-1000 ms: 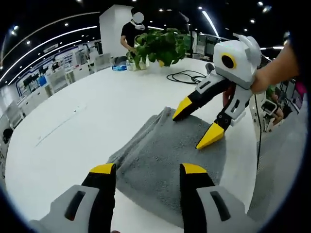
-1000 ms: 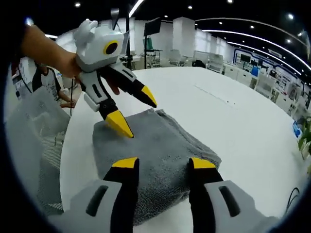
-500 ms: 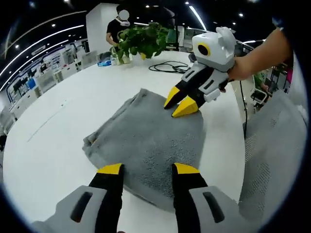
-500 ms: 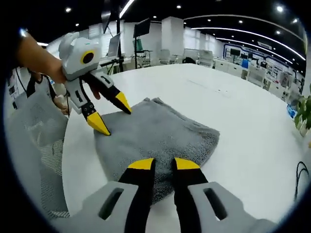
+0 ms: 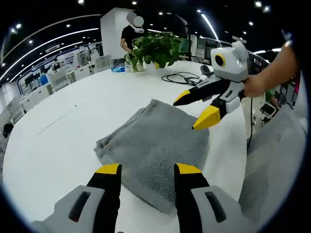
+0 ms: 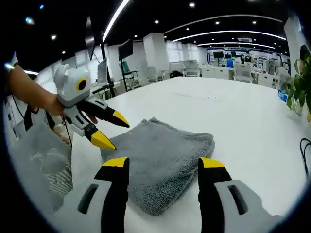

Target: Fold the towel on the table until its edges align and the towel forms a compact rectangular stack.

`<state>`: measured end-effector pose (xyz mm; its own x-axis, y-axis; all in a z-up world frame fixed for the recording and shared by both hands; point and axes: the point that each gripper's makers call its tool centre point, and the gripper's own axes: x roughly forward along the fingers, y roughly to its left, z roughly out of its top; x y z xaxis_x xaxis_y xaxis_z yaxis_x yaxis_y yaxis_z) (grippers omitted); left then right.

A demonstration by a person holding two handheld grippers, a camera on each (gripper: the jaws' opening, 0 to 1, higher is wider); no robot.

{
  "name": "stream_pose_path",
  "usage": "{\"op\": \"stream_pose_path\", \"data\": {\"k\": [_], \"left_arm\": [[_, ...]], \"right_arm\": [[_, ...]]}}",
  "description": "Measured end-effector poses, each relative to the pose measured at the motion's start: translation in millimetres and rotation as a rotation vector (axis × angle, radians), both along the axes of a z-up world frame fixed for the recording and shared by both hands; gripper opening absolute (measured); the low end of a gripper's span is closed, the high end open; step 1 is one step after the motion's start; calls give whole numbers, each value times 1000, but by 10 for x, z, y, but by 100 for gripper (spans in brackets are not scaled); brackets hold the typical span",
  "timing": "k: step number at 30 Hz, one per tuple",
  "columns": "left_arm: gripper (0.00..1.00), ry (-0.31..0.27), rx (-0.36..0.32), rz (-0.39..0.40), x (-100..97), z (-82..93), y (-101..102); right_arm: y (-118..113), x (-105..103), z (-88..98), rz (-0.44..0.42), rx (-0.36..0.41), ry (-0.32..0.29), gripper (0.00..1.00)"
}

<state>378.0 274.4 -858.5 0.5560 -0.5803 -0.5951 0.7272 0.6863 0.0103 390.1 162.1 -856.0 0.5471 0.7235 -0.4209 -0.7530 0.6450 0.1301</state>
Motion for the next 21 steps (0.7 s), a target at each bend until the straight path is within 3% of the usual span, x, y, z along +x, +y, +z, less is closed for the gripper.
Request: {"op": "stream_pose_path", "data": {"k": [3, 8, 15, 17, 21], "left_arm": [[53, -26, 1, -4, -81, 27, 21], [75, 1, 9, 11, -203, -115, 43], [76, 61, 69, 3, -322, -395, 83], [75, 60, 109, -10, -332, -466, 88], [71, 64, 113, -14, -283, -491, 55]], "right_arm": [[-6, -83, -52, 25, -25, 7, 63], [35, -258, -196, 84, -113, 4, 72], [31, -290, -354, 86, -193, 6, 67], [-11, -282, -522, 85, -237, 30, 66], [-38, -261, -598, 71, -259, 55, 61]]}}
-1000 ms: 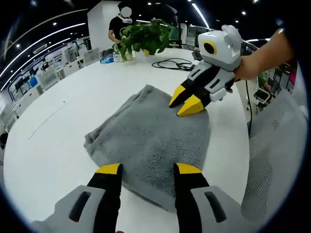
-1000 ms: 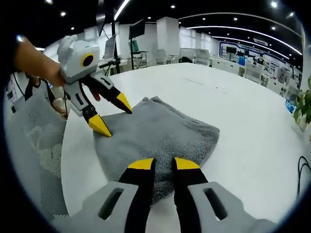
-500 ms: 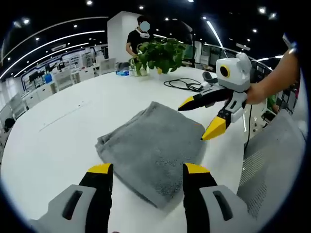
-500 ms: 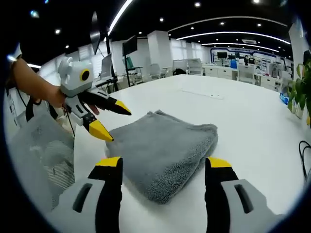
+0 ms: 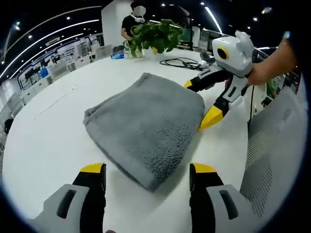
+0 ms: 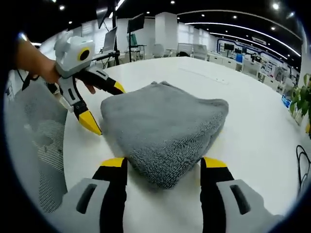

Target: Fold the towel on the table until its edges align and the towel forms a compact rectangular stack.

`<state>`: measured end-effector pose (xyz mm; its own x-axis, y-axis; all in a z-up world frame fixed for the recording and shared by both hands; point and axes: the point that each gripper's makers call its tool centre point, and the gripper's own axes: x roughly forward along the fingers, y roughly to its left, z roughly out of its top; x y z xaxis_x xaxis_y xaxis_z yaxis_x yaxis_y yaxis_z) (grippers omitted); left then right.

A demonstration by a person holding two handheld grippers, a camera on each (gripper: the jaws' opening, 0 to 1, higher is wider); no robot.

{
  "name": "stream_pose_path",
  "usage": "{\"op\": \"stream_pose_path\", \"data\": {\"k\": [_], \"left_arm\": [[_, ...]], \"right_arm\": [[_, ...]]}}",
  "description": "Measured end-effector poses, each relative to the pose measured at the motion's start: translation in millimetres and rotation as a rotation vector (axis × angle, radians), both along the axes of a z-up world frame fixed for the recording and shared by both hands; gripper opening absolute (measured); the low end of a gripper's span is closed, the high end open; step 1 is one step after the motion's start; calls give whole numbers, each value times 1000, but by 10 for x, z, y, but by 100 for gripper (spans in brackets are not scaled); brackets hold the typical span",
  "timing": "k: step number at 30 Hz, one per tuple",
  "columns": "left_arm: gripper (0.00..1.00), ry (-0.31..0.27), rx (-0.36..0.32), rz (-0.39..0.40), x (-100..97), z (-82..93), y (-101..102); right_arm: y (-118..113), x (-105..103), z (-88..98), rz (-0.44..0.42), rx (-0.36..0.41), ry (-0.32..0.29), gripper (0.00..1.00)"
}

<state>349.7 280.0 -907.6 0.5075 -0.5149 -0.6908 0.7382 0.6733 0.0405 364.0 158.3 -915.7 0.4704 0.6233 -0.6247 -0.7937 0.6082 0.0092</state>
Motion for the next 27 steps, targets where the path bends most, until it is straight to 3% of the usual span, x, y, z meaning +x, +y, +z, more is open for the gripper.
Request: {"op": "stream_pose_path", "data": {"k": [7, 20, 27], "left_arm": [[62, 52, -5, 10, 64, -64, 38], [59, 59, 15, -15, 311, -79, 153], [59, 60, 39, -26, 490, -67, 221]], "right_arm": [[54, 45, -24, 5, -10, 0, 60], [187, 235, -81, -15, -27, 10, 59], [241, 440, -103, -34, -29, 12, 58]]}}
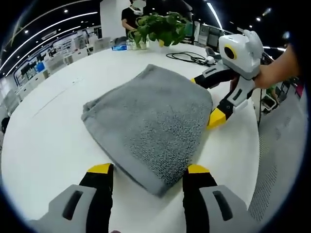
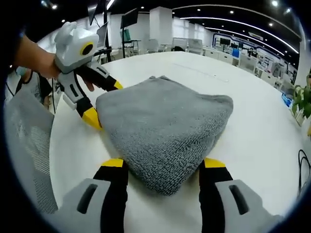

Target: Fold the towel on the table until its edges align and the towel forms a compact rectangular stack.

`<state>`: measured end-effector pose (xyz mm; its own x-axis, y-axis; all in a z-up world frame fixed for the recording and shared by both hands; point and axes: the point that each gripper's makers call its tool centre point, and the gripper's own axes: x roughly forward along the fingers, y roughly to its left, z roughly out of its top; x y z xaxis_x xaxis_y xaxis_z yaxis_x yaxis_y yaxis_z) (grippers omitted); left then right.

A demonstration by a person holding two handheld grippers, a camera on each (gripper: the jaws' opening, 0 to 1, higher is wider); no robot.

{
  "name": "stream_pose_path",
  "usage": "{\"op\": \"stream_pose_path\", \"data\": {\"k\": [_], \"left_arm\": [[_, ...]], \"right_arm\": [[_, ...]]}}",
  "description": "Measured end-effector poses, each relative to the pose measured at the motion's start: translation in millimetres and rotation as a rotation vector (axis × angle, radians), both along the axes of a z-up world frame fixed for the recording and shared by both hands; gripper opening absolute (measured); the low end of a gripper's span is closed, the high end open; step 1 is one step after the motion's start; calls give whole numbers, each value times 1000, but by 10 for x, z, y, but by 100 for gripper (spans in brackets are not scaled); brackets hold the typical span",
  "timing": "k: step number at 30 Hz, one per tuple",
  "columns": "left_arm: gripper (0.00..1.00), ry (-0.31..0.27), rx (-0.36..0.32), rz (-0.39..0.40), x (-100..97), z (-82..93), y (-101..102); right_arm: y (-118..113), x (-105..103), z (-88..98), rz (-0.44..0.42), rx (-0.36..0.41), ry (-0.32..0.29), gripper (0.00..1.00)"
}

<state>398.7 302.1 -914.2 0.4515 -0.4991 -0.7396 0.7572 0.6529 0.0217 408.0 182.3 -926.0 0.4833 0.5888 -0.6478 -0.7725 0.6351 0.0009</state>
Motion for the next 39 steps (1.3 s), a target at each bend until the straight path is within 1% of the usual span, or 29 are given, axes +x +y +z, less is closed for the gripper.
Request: {"op": "stream_pose_path", "data": {"k": [3, 7, 9, 14, 21, 25, 28, 32, 35, 37, 39], "left_arm": [[59, 1, 3, -2, 84, -5, 21], [59, 4, 8, -2, 198, -11, 33], [58, -3, 17, -16, 260, -9, 25], [58, -1, 18, -22, 412, -1, 12], [57, -10, 46, -53, 626, -16, 4], [57, -11, 56, -56, 716, -17, 11], [58, -11, 65, -43, 772, -16, 64], [57, -2, 68, -41, 767, -13, 61], [59, -6, 67, -29, 765, 10, 66], [59, -7, 61, -19, 743, 42, 78], [61, -1, 54, -8, 728, 48, 87]], "right_arm": [[20, 117, -12, -1, -2, 6, 58], [37, 215, -8, -3, -9, 6, 58], [35, 244, 8, -16, -6, 12, 58], [4, 442, -5, -57, -3, 23, 57], [-24, 662, 10, -98, -1, 25, 55], [6, 702, 26, -100, 2, 26, 55], [15, 715, 52, -108, 8, 31, 55], [13, 725, 58, -110, 1, 31, 56], [-9, 728, 80, -99, -7, 27, 58], [-23, 713, 104, -96, -3, 26, 58], [-34, 708, 147, -96, 14, 18, 59]]}}
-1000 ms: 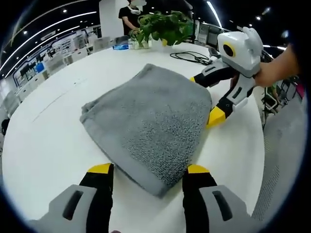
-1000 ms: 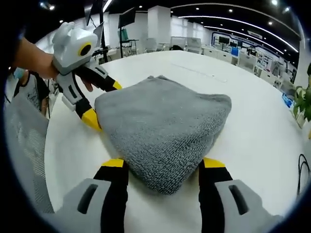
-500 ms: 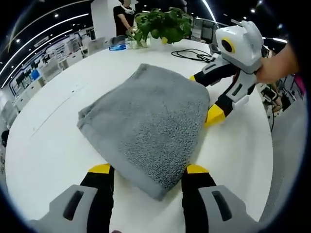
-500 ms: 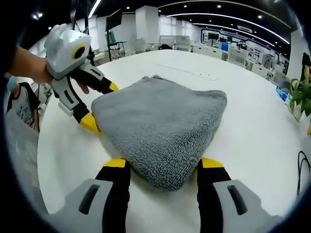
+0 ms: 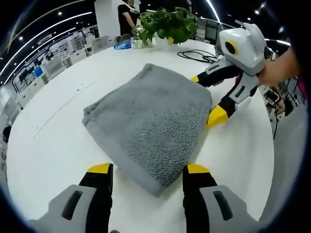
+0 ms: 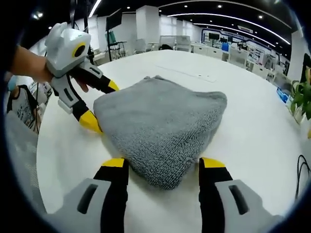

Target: Fold the towel on the table until its edges align and the towel forms a compact rectangular stack.

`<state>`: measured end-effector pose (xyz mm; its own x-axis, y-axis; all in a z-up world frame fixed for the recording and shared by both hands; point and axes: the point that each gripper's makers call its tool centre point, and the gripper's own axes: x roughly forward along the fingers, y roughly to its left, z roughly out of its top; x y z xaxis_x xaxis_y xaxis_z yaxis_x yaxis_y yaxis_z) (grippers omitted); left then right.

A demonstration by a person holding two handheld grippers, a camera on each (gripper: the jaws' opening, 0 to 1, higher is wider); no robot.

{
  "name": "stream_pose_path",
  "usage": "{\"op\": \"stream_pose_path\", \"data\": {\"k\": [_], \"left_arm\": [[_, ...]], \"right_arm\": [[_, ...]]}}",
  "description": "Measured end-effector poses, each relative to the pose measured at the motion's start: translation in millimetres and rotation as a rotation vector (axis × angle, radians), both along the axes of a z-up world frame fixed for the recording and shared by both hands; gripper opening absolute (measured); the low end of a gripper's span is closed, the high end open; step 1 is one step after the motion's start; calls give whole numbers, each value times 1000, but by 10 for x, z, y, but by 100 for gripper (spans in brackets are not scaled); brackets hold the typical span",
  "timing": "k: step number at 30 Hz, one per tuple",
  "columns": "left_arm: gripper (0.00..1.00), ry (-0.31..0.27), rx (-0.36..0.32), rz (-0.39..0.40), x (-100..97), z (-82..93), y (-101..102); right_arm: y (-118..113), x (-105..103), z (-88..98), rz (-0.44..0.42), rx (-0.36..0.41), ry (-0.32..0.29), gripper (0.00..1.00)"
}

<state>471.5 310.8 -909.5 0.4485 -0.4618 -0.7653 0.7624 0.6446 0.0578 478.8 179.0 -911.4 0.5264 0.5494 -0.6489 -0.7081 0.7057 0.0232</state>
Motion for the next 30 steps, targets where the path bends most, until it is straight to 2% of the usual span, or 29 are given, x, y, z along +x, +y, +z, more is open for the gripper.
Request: {"op": "stream_pose_path", "data": {"k": [4, 15, 19, 26, 28, 30], "left_arm": [[65, -24, -1, 12, -7, 103, 21], [75, -65, -5, 74, -130, 305, 160], [77, -79, -4, 96, -161, 385, 206], [84, -112, -37, 161, -246, 546, 265], [86, -120, -53, 191, -273, 595, 287], [89, -131, -76, 241, -310, 664, 323]], "right_arm": [[-38, 47, 55, 3, 13, -24, 62], [-97, -46, 362, -23, 83, -74, 75], [-93, -62, 448, -11, 75, -99, 76], [-22, -151, 601, 6, 94, -117, 87], [-40, -164, 694, -17, 98, -135, 87], [-60, -121, 779, -46, 137, -148, 88]]}}
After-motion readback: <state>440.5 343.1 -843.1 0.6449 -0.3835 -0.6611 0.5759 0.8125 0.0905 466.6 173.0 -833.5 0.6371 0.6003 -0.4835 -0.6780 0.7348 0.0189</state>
